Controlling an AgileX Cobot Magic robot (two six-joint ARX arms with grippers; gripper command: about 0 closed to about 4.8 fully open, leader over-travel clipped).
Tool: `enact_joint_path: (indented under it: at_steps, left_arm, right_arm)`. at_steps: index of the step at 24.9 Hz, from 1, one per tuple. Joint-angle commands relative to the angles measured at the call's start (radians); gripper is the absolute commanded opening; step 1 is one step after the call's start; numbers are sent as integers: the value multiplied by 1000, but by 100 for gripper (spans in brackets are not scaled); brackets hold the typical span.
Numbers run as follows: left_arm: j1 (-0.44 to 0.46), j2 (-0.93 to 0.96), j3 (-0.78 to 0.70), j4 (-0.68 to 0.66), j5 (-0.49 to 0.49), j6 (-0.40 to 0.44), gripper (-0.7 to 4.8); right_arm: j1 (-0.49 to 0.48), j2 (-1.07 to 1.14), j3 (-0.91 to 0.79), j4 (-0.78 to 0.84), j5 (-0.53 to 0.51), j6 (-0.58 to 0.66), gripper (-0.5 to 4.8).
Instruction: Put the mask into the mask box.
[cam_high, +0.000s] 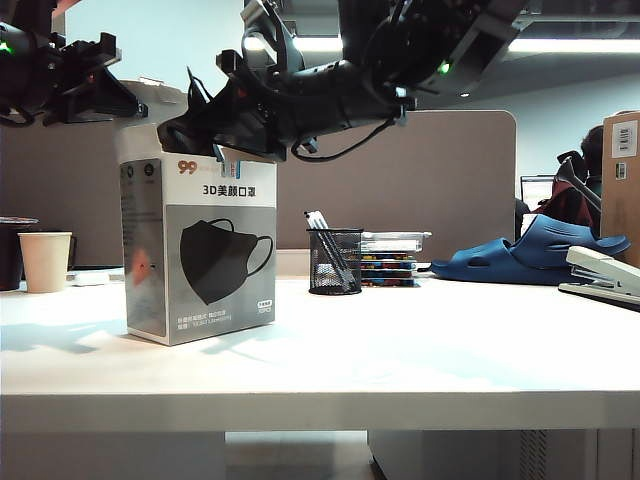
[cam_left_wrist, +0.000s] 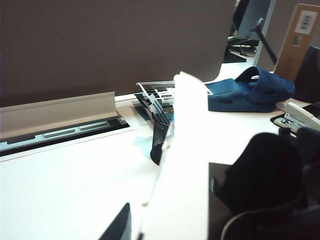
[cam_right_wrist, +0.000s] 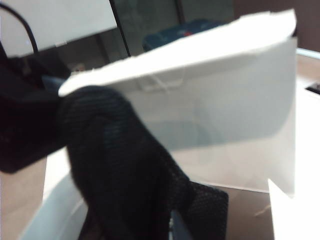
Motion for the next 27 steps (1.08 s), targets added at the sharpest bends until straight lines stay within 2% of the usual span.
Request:
enact_joint_path:
  at_steps: [1,7,13,15,17,27]
  left_arm:
    - [2,-2,4,28,-4,-8,48]
    - [2,-3,4,28,-4,-8,48]
    - [2,-3,4,30,-23,-8,48]
    - [2,-3,4,34,-22,-8,48]
    - [2,-3,4,34,-22,-9,48]
    - [2,-3,4,34,-22,-9,48]
  right_arm:
    - [1,-21,0,-46,-5,-23,150]
    - [0,-58,2,-123,-6,-27,164]
    - [0,-111,2,-283,-3,-101,176]
    - [0,-121,2,-338,-2,-101,229]
    - [0,-127,2,-367,-3,-101,244]
    - [2,-178,2,-493,-3,-120,244]
